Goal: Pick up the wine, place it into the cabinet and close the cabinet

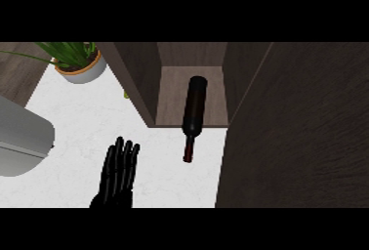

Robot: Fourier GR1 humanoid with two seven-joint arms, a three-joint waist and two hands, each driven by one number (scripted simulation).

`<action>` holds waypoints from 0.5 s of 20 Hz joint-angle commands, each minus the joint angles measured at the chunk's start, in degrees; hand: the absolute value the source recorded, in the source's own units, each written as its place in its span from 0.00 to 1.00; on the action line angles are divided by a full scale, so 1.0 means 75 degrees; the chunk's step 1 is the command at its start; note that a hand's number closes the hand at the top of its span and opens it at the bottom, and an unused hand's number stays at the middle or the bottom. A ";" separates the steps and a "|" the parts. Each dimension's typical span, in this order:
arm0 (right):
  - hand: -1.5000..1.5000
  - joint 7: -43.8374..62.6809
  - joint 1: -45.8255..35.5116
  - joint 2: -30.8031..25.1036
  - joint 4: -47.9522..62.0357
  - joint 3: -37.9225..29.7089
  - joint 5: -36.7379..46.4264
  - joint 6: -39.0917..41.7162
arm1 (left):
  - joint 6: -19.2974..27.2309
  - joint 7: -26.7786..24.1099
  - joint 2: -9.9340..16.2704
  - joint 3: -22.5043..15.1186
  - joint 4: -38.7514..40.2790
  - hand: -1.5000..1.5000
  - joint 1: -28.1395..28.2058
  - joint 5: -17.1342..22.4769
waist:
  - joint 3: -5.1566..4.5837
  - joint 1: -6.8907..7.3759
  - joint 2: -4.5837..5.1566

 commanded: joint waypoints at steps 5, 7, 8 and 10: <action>1.00 0.0815 0.0004 0.0123 -0.0974 0.0882 -0.0360 -0.0044 | -0.1021 0.0088 0.1272 0.0735 -0.1012 0.00 0.0760 0.0327 | -0.0010 0.0003 -0.0001; 1.00 0.0650 0.0785 -0.0042 -0.1056 0.0484 -0.1388 0.0364 | -0.1193 0.0002 0.1258 0.0816 -0.0926 0.00 0.0923 0.0438 | -0.0003 -0.0054 -0.0002; 1.00 0.0755 0.0714 0.0139 -0.0816 0.0696 -0.1484 0.0257 | -0.1586 -0.0298 0.1372 0.1037 -0.0773 0.00 0.1125 0.0693 | -0.0009 -0.0026 0.0000; 1.00 0.1135 0.0536 0.0395 -0.0696 0.1232 -0.1165 -0.0019 | -0.1559 -0.0194 0.1583 0.1221 -0.1128 0.00 0.1319 0.0733 | -0.0010 0.0024 -0.0001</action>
